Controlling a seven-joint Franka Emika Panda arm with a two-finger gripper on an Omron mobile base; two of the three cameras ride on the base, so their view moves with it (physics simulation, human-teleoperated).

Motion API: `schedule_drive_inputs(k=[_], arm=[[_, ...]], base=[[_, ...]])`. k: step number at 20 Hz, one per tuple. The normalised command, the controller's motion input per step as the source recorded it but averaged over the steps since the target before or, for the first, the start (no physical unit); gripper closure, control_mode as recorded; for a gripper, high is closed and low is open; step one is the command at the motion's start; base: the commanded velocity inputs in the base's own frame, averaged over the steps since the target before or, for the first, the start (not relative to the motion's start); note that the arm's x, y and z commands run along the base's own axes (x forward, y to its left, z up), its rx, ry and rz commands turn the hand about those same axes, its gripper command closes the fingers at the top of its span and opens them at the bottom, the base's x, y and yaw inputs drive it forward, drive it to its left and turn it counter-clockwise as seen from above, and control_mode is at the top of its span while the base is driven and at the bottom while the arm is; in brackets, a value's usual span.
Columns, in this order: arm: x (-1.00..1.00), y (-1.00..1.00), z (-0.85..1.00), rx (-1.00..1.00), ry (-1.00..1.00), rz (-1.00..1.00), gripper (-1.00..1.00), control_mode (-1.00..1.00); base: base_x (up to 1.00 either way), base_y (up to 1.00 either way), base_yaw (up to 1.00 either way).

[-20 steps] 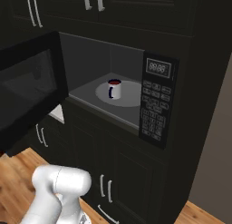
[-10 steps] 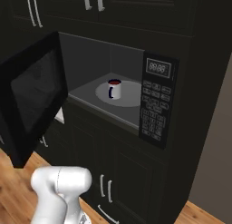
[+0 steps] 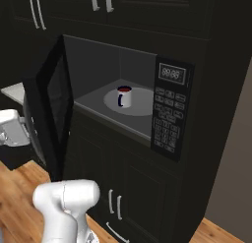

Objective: Place the microwavable item in the microwave. Then, close the microwave door and press the start button.

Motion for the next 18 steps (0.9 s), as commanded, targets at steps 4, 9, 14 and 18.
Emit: schedule_drive_inputs(k=[4, 9, 14, 18], arm=[[0.17, -0.84, 0.12, 0.01, 0.00, -0.14, -1.00, -1.00], [0.24, -0.74, 0.13, 0.00, 0.00, -0.09, -1.00, -1.00], [0.38, -0.60, 0.09, 0.00, 0.00, -0.02, -1.00, -1.00], [0.50, -0.48, 0.13, 0.00, 0.00, 0.00, -1.00, -1.00]], base=[[0.00, 0.00, 0.00], [0.00, 0.00, 0.00], [0.00, 0.00, 0.00], [0.00, 0.00, 0.00]])
